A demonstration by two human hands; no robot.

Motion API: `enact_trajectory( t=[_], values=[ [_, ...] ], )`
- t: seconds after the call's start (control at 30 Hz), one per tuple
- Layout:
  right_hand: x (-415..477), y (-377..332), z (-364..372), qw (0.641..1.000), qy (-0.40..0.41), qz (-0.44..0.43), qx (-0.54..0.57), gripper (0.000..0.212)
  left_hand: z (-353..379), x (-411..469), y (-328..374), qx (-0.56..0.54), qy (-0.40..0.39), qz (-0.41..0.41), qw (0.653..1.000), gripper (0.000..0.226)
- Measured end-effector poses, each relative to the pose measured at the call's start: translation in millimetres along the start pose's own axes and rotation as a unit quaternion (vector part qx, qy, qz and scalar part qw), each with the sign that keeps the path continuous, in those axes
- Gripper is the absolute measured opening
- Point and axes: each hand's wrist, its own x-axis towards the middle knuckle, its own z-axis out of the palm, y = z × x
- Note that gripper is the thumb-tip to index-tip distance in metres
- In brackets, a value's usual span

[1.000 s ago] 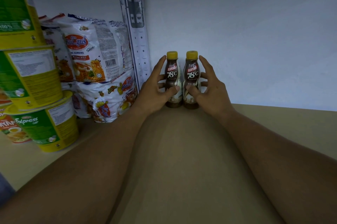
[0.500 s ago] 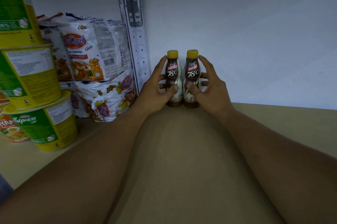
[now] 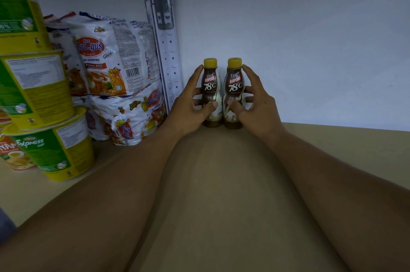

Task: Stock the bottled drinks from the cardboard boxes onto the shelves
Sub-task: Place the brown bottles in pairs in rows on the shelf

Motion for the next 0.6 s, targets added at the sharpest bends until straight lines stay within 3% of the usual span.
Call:
enact_trajectory(
  t=[0.43,0.6],
  values=[
    [-4.1,0.7,1.4,1.000,0.005,0.018,0.018,0.081,1.4,-1.1,-6.3,0.006,0.007,-0.014,1.000,0.101],
    [-11.2,-6.6,-2.1,0.997,0.025,0.059,0.047,0.082,-0.2,-8.6,-6.6,-0.030,-0.001,-0.075,0.997,0.126]
  ],
)
